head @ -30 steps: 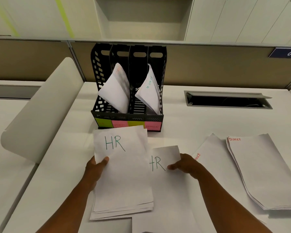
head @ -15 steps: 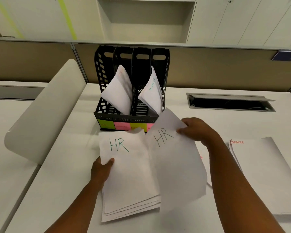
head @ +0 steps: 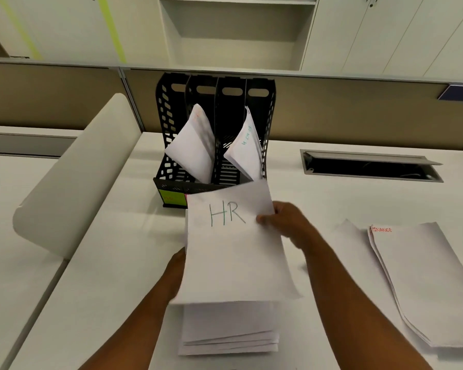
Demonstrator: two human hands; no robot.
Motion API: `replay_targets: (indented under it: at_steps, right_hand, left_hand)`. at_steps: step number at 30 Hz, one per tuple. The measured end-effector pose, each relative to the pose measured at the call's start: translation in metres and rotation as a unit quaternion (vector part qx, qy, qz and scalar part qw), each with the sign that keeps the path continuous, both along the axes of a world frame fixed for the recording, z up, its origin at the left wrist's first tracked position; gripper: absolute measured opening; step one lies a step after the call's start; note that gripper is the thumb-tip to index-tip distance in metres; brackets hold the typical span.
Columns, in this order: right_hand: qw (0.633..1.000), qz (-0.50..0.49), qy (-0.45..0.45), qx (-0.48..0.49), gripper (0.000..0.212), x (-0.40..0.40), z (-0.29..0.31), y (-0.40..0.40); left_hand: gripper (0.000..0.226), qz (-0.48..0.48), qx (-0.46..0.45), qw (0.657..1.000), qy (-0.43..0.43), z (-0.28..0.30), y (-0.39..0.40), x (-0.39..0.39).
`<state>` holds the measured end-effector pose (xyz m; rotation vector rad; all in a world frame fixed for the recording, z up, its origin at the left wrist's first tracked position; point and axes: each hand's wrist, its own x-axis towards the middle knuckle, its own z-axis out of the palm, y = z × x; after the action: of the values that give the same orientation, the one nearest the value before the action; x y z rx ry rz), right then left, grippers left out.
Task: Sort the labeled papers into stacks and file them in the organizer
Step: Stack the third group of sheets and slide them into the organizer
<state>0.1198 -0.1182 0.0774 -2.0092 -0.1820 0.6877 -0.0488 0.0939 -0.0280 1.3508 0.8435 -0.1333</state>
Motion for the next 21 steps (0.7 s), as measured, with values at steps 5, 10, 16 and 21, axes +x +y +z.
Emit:
replay_targets:
  at_steps: [5, 10, 16, 21]
  right_hand:
    - [0.993, -0.071, 0.095, 0.014, 0.029, -0.029, -0.067, -0.002]
    - [0.995, -0.075, 0.063, -0.006, 0.032, -0.037, -0.082, -0.006]
    - [0.991, -0.123, 0.052, 0.011, 0.063, -0.033, -0.082, -0.009]
    - [0.986, -0.079, 0.125, 0.072, 0.083, -0.028, -0.087, -0.029]
  left_hand:
    - [0.07, 0.042, -0.041, 0.997, 0.047, 0.017, -0.007, 0.005]
    - [0.055, -0.025, -0.112, 0.993, -0.015, 0.009, -0.002, 0.005]
    - [0.032, -0.062, -0.018, 0.996, -0.054, -0.002, -0.004, 0.007]
    - [0.058, -0.042, -0.026, 0.991, -0.121, 0.009, 0.001, 0.013]
